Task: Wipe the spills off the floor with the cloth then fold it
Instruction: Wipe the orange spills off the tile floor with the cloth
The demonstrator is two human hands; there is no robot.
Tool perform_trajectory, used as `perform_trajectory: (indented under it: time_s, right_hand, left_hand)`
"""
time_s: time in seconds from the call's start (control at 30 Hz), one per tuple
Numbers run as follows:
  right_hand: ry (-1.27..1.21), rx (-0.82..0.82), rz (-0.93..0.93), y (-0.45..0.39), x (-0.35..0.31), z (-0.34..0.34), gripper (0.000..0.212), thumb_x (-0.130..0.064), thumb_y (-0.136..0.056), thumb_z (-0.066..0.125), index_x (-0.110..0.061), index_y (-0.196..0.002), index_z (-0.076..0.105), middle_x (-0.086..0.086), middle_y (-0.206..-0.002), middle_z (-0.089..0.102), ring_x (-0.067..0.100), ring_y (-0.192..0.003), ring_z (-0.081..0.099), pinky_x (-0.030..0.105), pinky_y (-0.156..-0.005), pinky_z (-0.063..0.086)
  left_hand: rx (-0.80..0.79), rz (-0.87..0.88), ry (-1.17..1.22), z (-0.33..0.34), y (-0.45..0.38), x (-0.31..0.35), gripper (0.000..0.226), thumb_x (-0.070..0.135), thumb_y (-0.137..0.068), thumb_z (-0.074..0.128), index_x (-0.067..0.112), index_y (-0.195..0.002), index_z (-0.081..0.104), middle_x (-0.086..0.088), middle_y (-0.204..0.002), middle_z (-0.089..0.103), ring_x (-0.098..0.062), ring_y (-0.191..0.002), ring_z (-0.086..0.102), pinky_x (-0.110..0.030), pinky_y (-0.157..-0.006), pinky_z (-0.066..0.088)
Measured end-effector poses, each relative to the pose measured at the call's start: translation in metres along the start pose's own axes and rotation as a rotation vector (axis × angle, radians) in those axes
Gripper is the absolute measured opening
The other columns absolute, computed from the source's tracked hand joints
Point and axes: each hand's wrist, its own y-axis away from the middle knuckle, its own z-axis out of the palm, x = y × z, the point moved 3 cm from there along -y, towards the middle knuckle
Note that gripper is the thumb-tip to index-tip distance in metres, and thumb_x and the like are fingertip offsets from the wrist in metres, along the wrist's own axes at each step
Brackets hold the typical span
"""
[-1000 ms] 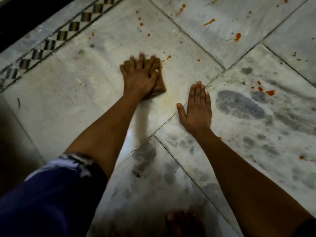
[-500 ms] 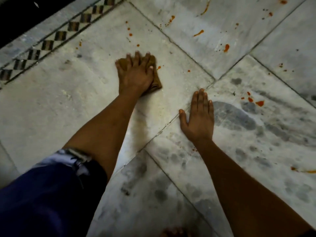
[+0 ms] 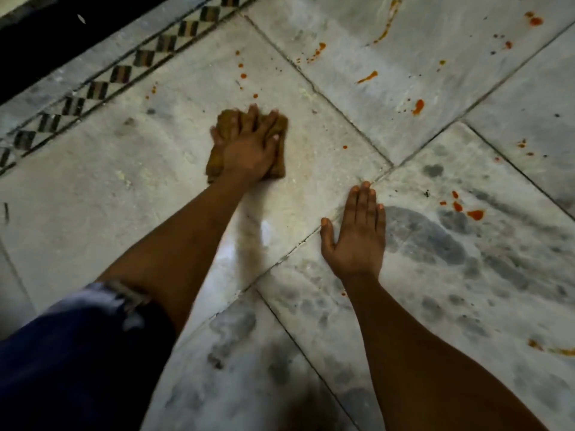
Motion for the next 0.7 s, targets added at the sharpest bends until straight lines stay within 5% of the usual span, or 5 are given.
perform_trajectory:
  time_s: [0.2,0.33,0.53,0.7]
  right_hand:
    - [-0.024,0.015,0.005,0.0,-0.001,-0.001,0.073,-0.047,-0.09,0.031,0.0,-0.145,0.026,0.019,-0.153,0.026,0.029,-0.142,0.023,0.039,-0.116,0.01]
    - [-0.027,0.007,0.007,-0.001,-0.001,-0.001,0.074,-0.046,-0.09,0.032,0.0,-0.146,0.024,0.019,-0.153,0.023,0.028,-0.143,0.021,0.039,-0.116,0.009]
    - [-0.032,-0.008,0.001,0.0,-0.001,0.0,0.073,-0.047,-0.091,0.029,0.0,-0.147,0.021,0.018,-0.155,0.019,0.028,-0.144,0.017,0.04,-0.116,0.008]
    - [-0.049,0.013,0.011,0.0,-0.001,-0.001,0.072,-0.046,-0.09,0.031,0.001,-0.144,0.028,0.019,-0.152,0.025,0.029,-0.142,0.024,0.04,-0.116,0.01]
  left_hand:
    - [-0.066,0.262,-0.071,0.017,0.002,0.092,0.055,0.053,-0.095,0.02,0.041,-0.148,0.011,0.002,-0.16,0.002,-0.027,-0.146,-0.002,-0.061,-0.11,-0.007]
    - [-0.07,0.516,-0.192,0.019,0.033,0.057,0.065,0.058,-0.085,0.002,0.04,-0.147,0.008,0.003,-0.16,0.004,-0.024,-0.147,0.0,-0.057,-0.111,-0.003]
    - [-0.151,0.19,-0.045,-0.003,-0.011,0.052,0.051,0.047,-0.099,0.02,0.042,-0.148,0.005,0.003,-0.16,-0.004,-0.027,-0.146,-0.005,-0.065,-0.109,0.0]
    - [-0.138,0.37,-0.1,0.014,-0.016,0.117,0.052,0.051,-0.097,0.019,0.044,-0.147,0.007,0.003,-0.16,-0.001,-0.027,-0.146,-0.004,-0.063,-0.109,-0.004]
